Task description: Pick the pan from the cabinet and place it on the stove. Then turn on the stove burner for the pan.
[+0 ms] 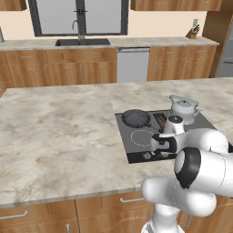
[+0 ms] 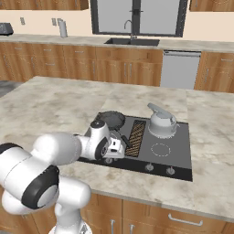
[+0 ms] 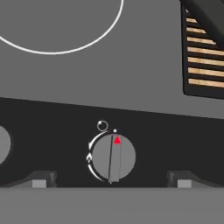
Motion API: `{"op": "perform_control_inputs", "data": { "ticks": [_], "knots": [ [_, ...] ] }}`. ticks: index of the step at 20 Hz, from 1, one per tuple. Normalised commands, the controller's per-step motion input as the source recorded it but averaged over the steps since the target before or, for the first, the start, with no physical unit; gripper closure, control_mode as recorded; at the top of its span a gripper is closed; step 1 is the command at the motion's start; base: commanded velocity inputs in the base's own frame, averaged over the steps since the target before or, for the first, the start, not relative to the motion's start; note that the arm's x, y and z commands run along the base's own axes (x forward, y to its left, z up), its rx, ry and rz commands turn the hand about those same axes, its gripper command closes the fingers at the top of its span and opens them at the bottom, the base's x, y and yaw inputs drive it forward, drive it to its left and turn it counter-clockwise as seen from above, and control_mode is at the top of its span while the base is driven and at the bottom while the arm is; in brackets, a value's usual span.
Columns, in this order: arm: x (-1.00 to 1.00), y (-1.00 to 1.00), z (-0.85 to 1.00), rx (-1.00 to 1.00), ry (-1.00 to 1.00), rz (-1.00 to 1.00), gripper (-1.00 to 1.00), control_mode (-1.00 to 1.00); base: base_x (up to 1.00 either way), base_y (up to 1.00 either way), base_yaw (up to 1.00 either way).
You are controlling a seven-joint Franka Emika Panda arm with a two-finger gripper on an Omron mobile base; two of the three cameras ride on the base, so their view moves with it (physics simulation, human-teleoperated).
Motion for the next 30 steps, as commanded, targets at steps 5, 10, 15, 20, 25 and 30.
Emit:
{"op": "perform_control_inputs", "data": {
  "ticks": [5, 10, 15, 20, 25, 30],
  "knots": [
    [0.14, 0.00, -0.10, 0.00, 0.00, 0.00, -1.00, -1.00, 0.00, 0.00, 0.00],
    [0.00, 0.00, -0.08, 0.00, 0.00, 0.00, -1.00, -1.00, 0.00, 0.00, 0.00],
    [-0.01, 0.00, -0.08, 0.00, 0.00, 0.00, -1.00, -1.00, 0.00, 0.00, 0.00],
    [0.00, 0.00, -0.10, 0.00, 0.00, 0.00, -1.00, -1.00, 0.00, 0.00, 0.00],
    [0.00, 0.00, -0.15, 0.00, 0.00, 0.00, -1.00, -1.00, 0.00, 0.00, 0.00],
    [-0.08, -0.01, -0.09, 0.00, 0.00, 0.00, -1.00, -1.00, 0.00, 0.00, 0.00]
  ]
}}
